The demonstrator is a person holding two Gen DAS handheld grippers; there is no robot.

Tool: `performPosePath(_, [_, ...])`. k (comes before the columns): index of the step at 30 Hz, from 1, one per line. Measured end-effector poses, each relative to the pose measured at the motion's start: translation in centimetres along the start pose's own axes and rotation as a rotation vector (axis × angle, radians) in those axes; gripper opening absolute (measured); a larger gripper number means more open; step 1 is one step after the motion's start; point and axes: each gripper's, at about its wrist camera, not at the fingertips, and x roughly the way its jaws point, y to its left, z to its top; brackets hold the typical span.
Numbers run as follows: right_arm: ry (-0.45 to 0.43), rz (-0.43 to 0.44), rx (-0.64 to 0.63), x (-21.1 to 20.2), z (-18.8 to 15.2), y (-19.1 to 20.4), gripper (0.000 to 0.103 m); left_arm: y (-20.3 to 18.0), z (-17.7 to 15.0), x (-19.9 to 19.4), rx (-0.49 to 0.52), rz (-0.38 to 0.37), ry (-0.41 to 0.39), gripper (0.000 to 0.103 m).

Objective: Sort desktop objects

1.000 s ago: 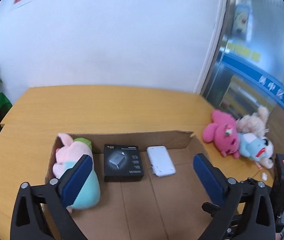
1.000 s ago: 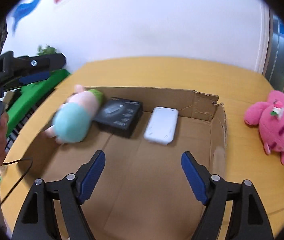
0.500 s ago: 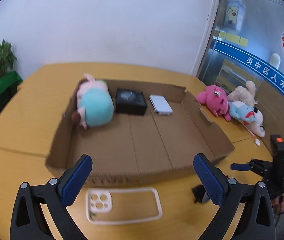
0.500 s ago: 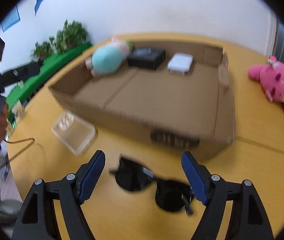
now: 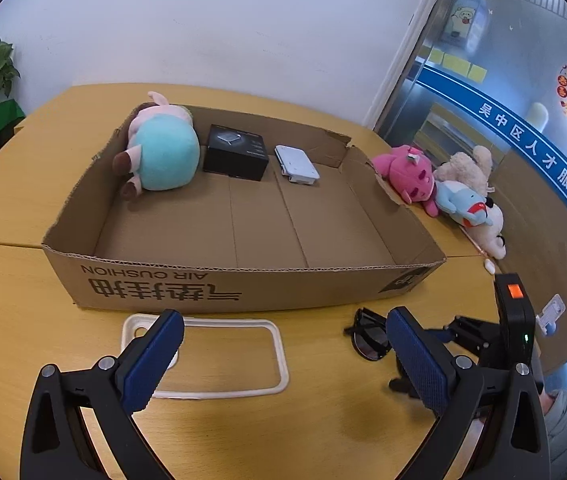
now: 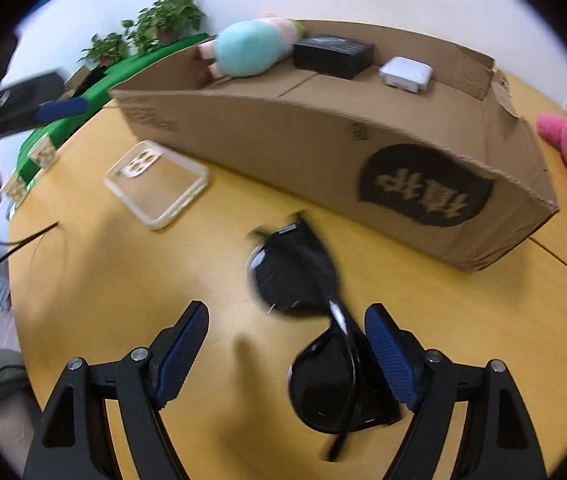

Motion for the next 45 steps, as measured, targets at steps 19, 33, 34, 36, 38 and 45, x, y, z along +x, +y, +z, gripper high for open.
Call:
performPosePath(19, [-0.041,-0.188,0.059,-0.2,-3.8,2.9,0.069,-4.9,-0.1,8.0,0.007,-0.229,0.199,0.101])
performPosePath(33, [-0.117,-0.196,0.131,-0.7,-4.3,2.7,0.056,-10.6,-3.0,15.4,0.019,-0.39,0.415,0.062])
performPosePath(34, [-0.12,-0.195,0.126,-0.7,-4.3,2.8,0.056,-10.9,-3.1,15.7,0.025,-0.387,0.424,0.061])
performPosePath(36, [-0.127,-0.202,0.129,-0.8,-4.4,2.6,0.056,-11.6,-3.2,15.7,0.056,-0.366,0.41,0.06])
performPosePath(38, [-0.135,-0.19,0.144,-1.0,-4.5,2.3,0.056,-12.0,-3.2,15.7,0.077,-0.366,0.412,0.048])
performPosePath(45, [-0.142,-0.192,0.146,-1.0,-4.6,2.6,0.056,-12.5,-3.6,15.8,0.071,-0.409,0.448,0.025])
